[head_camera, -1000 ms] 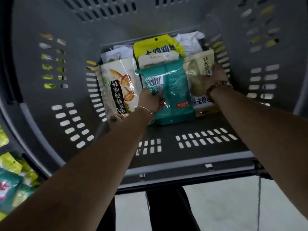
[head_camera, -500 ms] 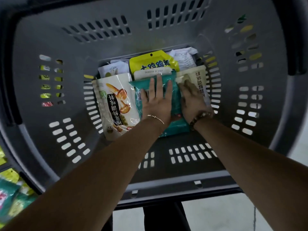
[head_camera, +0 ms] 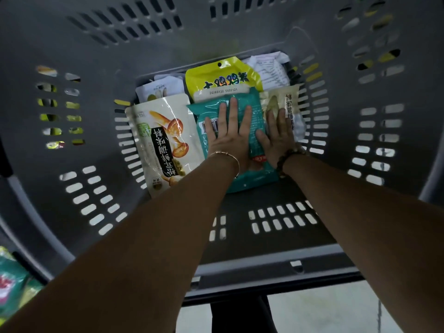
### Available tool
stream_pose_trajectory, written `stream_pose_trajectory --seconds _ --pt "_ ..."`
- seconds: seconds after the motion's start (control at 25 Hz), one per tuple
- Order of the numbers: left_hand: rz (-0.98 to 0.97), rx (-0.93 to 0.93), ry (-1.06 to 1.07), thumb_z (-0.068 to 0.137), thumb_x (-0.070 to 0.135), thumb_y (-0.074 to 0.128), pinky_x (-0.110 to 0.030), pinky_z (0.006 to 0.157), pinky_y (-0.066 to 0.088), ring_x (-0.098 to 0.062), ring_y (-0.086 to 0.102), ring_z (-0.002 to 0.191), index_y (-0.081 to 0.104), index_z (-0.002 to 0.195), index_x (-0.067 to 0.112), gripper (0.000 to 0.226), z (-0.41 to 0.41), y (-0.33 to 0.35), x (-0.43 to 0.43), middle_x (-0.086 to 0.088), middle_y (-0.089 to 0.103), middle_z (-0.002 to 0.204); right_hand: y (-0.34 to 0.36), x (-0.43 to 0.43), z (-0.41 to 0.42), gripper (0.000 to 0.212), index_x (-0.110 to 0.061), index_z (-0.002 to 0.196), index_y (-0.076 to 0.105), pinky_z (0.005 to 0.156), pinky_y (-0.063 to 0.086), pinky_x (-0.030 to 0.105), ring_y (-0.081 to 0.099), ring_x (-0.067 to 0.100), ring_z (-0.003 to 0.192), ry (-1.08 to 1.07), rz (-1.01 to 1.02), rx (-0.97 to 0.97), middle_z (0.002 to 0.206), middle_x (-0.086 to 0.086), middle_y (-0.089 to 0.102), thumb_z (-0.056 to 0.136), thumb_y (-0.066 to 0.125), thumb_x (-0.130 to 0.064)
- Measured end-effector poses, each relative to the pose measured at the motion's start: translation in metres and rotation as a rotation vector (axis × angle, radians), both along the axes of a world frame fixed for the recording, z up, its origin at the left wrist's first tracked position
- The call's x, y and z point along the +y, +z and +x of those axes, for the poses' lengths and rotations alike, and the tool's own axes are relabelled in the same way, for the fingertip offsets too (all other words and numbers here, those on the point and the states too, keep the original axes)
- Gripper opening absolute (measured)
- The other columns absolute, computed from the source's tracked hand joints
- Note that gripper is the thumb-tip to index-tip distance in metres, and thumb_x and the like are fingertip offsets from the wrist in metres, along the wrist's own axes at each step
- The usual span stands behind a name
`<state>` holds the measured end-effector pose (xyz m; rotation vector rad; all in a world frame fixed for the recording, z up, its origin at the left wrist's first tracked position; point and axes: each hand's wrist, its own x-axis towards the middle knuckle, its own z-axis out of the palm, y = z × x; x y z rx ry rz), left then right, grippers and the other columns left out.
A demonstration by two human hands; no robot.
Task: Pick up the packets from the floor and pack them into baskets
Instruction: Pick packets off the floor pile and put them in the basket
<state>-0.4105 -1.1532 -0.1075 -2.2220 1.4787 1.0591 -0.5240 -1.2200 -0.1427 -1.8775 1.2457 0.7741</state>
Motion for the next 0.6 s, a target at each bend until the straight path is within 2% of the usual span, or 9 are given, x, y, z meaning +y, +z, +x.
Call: stream_pose_trajectory --seconds 0.12,0.28,0.4,0.48,0.6 --pt "-0.007 0.075 0.016 0.066 0.059 0.072 -0.055 0.11 -0.011 -0.03 -0.025 0.141 -0.017 0.147 0.021 0.126 0.011 0.007 0.0 -0.01 -0.029 0.153 0.009 -0.003 0.003 0.068 -0.025 0.15 -0.007 0.119 0.0 0.04 -0.011 0.022 0.145 -0.075 0.011 -0.055 0.157 0.003 -0.019 0.098 0.028 -0.051" --pt "-0.081 0.122 0.022 0.084 0.039 0.065 -0.044 0.117 0.001 -0.026 -0.011 0.145 -0.003 0.15 0.018 0.097 0.029 0.031 0.019 -0.008 -0.01 0.158 0.042 -0.012 0.014 0.064 -0.027 0.15 0.017 0.116 0.021 0.034 0.019 0.021 0.143 -0.214 0.0 -0.131 0.158 0.001 0.013 0.095 0.043 -0.045" --pt "-0.184 0.209 0.249 0.083 0.033 0.065 -0.036 0.117 0.017 -0.027 0.013 0.144 0.016 0.149 0.016 0.084 0.045 0.069 0.043 -0.011 0.016 0.155 0.082 -0.003 0.029 0.058 -0.025 0.147 0.027 0.111 0.032 0.035 0.035 0.024 0.136 -0.139 -0.119 -0.169 0.153 0.001 0.03 0.094 0.047 -0.039" --pt "-0.315 0.315 0.498 0.081 0.022 0.069 -0.026 0.105 0.031 -0.026 0.038 0.131 0.037 0.141 0.012 0.069 0.057 0.102 0.057 -0.013 0.04 0.142 0.112 0.008 0.041 0.055 -0.025 0.145 0.033 0.109 0.035 0.035 0.039 0.023 0.134 -0.088 -0.167 -0.21 0.15 0.001 0.036 0.094 0.049 -0.036" --pt "-0.489 0.341 0.737 0.08 0.007 0.067 -0.007 0.092 0.03 -0.021 0.049 0.118 0.05 0.13 0.008 0.054 0.077 0.153 0.09 -0.011 0.052 0.129 0.155 0.033 0.062 0.05 -0.023 0.142 0.04 0.107 0.035 0.033 0.043 0.024 0.131 0.012 -0.222 -0.301 0.145 0.003 0.043 0.093 0.051 -0.033"
